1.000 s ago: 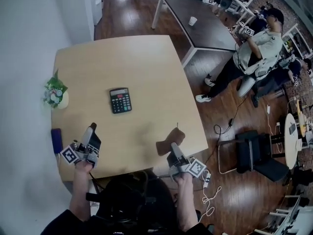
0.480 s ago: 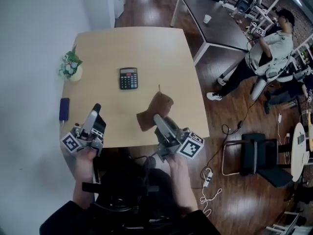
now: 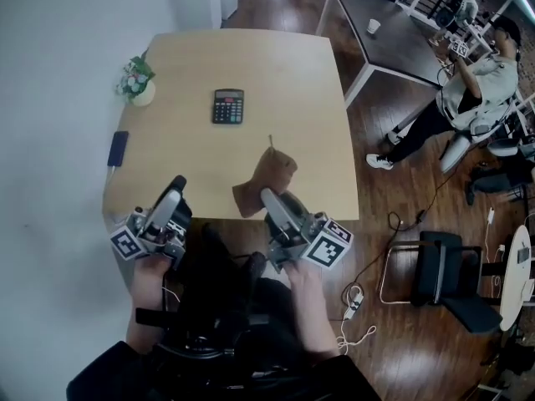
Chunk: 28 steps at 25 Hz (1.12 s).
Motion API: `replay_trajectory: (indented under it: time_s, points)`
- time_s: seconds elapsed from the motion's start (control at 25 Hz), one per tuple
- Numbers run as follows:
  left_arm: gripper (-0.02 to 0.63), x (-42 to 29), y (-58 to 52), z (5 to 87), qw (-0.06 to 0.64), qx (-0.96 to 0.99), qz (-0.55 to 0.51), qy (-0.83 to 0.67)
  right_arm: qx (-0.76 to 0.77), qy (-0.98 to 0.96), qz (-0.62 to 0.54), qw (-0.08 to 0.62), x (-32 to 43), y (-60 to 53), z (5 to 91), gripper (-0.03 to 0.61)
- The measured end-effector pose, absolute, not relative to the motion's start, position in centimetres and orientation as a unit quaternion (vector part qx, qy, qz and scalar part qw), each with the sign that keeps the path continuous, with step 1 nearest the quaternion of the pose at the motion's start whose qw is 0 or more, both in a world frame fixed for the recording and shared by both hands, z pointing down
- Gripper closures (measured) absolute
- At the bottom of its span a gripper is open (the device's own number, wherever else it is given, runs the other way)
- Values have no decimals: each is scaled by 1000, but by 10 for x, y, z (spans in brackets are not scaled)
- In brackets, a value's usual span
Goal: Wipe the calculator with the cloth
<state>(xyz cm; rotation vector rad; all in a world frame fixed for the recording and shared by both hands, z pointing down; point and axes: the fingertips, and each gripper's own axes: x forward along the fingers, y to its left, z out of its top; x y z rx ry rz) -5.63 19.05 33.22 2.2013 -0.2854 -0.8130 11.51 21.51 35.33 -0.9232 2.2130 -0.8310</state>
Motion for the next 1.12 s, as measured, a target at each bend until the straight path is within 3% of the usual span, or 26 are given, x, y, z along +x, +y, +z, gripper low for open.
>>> replay_trajectory:
  time_s: [0.44,0.76,1.12]
  points:
    - [417,-43,193,312,382,872,-294,-85,-338,846,-283,300,99,209,324,520]
    - [433,-71,151,315,391,876,-271,-80,-330,842,-307,296,50,165,333,520]
    - [439,-49,152,329,428,868,-245,-65,-352,828,-324,291,64,166,341,520]
